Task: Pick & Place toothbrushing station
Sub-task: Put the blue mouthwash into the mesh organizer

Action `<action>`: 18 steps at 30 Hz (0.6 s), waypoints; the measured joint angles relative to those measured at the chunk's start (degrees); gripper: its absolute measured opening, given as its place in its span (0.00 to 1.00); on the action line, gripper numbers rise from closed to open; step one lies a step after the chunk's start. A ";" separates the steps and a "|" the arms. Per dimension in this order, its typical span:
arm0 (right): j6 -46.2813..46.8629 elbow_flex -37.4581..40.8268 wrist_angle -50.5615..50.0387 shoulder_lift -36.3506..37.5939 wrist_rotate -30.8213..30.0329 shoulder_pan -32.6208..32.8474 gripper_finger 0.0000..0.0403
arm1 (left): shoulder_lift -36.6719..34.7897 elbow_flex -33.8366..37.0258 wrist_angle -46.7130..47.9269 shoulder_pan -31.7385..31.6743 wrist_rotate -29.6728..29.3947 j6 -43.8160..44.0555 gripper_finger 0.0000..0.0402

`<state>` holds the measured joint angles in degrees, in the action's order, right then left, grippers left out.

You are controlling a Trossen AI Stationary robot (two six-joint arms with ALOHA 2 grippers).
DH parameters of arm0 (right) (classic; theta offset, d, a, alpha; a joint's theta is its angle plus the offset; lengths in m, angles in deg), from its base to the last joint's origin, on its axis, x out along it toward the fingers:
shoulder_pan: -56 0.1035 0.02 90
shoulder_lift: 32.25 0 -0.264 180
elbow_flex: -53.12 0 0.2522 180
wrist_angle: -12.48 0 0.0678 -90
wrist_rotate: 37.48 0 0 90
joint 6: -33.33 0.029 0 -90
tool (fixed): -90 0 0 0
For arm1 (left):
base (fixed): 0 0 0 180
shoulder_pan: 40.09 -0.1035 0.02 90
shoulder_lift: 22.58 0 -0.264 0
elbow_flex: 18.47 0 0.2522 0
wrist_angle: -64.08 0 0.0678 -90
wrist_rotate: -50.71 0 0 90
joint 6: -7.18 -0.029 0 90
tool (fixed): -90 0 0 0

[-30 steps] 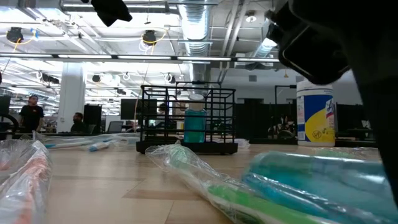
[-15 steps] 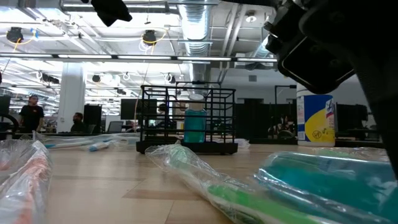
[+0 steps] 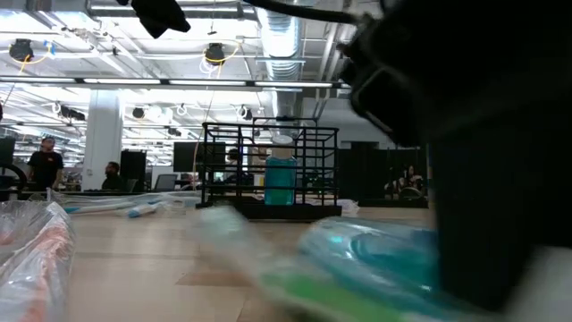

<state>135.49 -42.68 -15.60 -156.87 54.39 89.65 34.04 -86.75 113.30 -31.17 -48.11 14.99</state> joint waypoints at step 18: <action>-12.91 0.11 3.89 6.32 -9.59 -7.06 0.19 | 0.00 0.00 -0.83 0.00 -0.17 0.04 0.25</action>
<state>122.58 -42.57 -11.71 -150.55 44.80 82.58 34.04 -86.75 112.47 -31.17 -48.28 15.04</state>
